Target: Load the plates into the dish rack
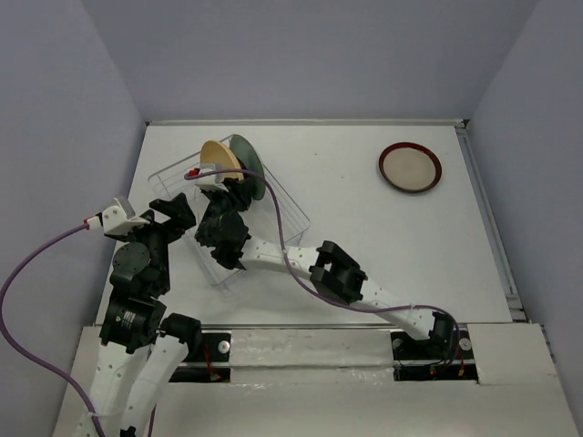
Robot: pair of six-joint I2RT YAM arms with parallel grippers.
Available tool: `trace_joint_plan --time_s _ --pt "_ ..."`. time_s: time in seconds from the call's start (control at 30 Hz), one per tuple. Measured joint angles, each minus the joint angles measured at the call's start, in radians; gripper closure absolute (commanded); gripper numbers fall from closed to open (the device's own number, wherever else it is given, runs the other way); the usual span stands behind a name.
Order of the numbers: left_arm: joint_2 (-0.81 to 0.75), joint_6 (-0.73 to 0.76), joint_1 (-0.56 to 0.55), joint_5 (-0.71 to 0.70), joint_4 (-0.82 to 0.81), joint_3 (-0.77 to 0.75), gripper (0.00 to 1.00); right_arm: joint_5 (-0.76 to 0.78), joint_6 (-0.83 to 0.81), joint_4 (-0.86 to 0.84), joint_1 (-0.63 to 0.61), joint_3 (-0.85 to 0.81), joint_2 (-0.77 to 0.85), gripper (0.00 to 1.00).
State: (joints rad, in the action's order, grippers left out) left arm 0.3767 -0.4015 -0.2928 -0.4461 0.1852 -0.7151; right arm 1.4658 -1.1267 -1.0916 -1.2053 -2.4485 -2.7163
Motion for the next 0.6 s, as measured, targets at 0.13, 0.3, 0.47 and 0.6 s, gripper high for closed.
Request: trace_joint_plan --time_s 0.13,0.3,0.47,0.6 --pt "0.000 0.000 0.000 0.000 0.000 0.000 0.01 -0.020 0.021 -0.001 0.002 0.058 0.000 0.51" --pt "0.000 0.000 0.000 0.000 0.000 0.000 0.01 -0.042 0.031 -0.021 -0.002 0.116 0.008 0.50" --pt "0.000 0.000 0.000 0.000 0.000 0.000 0.01 -0.054 0.001 -0.065 -0.014 0.177 0.049 0.50" --pt "0.000 0.000 0.000 0.001 0.000 0.000 0.01 -0.067 0.001 -0.084 -0.021 0.290 0.161 0.47"
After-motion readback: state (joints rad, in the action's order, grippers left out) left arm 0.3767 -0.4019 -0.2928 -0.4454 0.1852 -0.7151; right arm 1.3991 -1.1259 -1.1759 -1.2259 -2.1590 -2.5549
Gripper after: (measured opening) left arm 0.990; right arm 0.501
